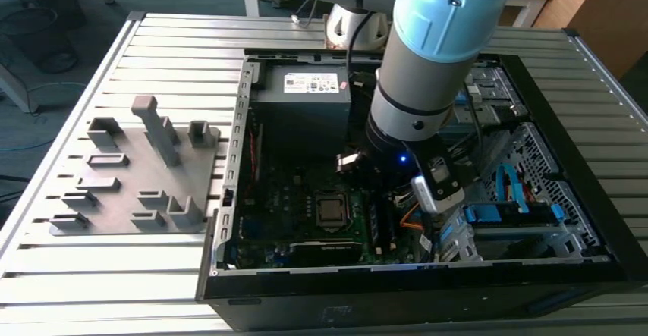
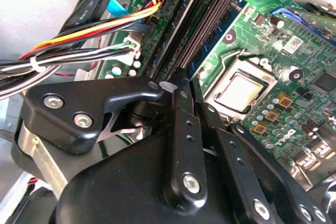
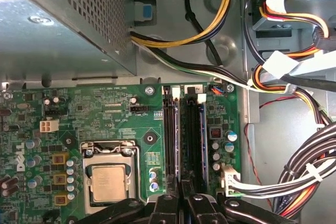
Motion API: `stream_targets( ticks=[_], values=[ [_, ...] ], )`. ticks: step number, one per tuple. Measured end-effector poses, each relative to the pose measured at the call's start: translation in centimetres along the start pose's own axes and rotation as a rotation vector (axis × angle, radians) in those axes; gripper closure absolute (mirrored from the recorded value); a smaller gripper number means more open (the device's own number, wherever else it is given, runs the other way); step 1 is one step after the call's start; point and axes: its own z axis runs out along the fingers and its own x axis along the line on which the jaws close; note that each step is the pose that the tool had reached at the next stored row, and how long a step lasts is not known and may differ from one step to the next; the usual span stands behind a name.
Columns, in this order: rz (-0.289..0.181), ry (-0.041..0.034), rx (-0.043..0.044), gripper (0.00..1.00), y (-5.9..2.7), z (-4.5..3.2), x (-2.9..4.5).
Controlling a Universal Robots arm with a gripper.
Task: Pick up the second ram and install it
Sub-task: 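Insert the second ram into the second slot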
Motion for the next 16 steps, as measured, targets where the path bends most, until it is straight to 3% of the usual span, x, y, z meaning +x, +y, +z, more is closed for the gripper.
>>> stream_targets(
  ticks=[16],
  values=[
    [-0.029,0.0024,0.0009,0.86,0.01,-0.11,-0.21]
  ],
)
